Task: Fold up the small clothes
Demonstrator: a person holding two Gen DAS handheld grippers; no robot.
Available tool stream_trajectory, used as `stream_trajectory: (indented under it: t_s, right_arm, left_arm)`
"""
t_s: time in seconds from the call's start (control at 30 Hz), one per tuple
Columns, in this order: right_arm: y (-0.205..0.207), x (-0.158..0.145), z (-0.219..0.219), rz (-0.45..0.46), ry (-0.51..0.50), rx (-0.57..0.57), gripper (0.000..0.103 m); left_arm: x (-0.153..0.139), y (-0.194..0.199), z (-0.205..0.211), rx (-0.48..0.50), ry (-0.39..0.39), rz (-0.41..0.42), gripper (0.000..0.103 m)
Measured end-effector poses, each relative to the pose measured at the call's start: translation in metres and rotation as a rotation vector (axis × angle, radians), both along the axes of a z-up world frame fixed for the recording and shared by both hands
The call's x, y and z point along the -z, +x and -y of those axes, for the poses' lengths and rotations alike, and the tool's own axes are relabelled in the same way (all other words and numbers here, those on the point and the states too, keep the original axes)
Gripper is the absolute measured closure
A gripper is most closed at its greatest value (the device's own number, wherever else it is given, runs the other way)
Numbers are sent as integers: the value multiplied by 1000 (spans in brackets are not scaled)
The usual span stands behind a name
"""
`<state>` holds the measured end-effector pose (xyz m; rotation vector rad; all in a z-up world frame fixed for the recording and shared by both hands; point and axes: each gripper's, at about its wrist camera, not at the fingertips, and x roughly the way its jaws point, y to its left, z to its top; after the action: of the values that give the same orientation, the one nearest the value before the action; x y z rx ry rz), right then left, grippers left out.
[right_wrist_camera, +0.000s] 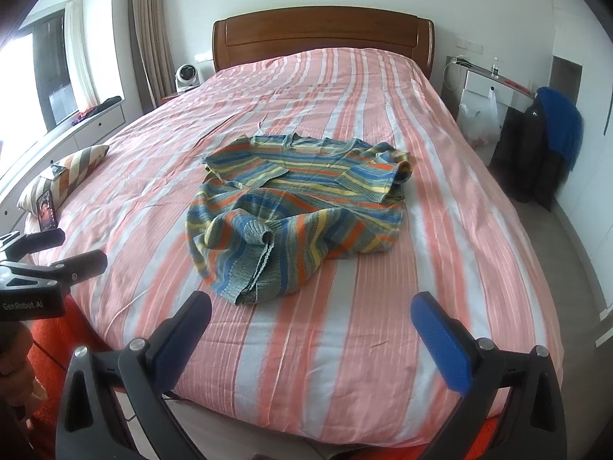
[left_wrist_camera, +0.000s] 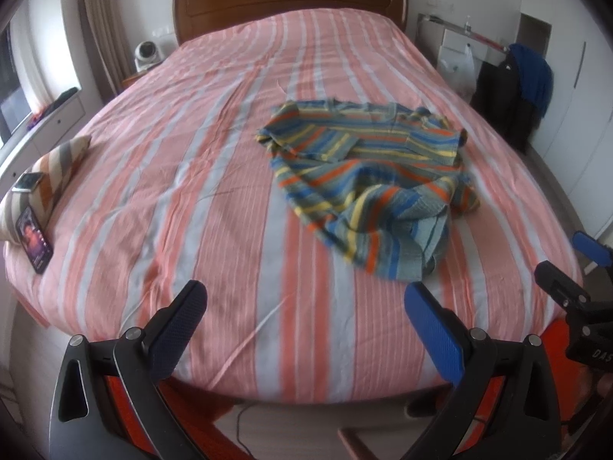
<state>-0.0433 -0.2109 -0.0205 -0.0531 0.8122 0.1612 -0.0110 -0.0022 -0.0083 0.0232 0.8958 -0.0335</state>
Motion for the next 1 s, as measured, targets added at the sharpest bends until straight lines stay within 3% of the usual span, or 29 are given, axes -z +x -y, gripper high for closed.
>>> stream_trajectory:
  t_s: [1.0]
  right_arm:
    - [2, 5, 3, -22, -5, 47, 1]
  left_arm:
    - [-1, 0, -8, -19, 0, 12, 0]
